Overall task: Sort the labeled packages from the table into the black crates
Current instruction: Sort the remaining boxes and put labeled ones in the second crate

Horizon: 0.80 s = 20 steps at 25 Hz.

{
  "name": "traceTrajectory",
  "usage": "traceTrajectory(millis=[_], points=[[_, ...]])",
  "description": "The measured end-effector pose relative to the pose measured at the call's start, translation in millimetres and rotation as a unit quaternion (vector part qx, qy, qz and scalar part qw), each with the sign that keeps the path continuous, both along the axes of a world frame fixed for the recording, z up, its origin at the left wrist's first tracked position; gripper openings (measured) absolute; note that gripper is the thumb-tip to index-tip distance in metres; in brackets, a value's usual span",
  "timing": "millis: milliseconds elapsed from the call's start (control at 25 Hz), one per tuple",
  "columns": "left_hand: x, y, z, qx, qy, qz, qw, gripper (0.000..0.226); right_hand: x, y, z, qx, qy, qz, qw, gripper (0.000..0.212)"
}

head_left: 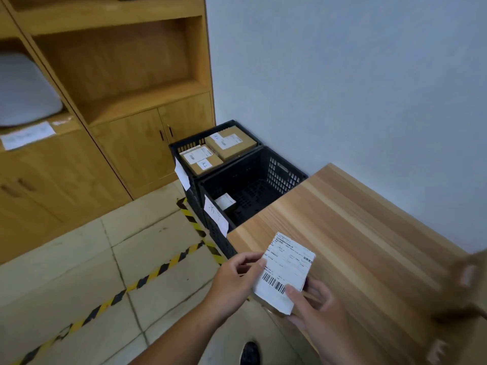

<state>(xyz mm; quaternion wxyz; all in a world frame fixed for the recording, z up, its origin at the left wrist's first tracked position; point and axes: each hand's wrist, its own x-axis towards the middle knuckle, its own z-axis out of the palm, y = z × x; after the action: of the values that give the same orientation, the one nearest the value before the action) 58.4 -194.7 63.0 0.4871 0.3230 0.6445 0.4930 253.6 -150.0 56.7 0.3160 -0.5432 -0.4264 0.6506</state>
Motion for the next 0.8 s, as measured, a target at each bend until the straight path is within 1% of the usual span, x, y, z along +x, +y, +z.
traceTrajectory(millis=[120, 240, 480, 680, 800], points=[[-45.0, 37.0, 2.8, -0.020, 0.013, -0.003, 1.000, 0.021, -47.3, 37.5, -5.0, -0.022, 0.016, 0.000, 1.000, 0.031], [-91.6, 64.3, 7.3, -0.031, 0.025, 0.000, 0.999, 0.016, -93.8, 68.0, 0.6, -0.040, 0.017, 0.014, 0.999, 0.028], [-184.4, 125.3, 3.3, -0.046, 0.016, -0.028, 0.998, 0.016, -187.7, 129.3, -5.9, -0.081, -0.020, 0.003, 0.996, 0.049], [-279.0, 184.5, -24.6, -0.062, 0.013, -0.115, 0.991, 0.024, -278.0, 177.1, -30.4, -0.103, -0.090, -0.037, 0.990, 0.066], [-332.4, 219.4, -37.8, -0.085, 0.006, -0.184, 0.979, 0.024, -327.5, 195.8, -35.7, -0.129, -0.108, -0.086, 0.982, 0.070]])
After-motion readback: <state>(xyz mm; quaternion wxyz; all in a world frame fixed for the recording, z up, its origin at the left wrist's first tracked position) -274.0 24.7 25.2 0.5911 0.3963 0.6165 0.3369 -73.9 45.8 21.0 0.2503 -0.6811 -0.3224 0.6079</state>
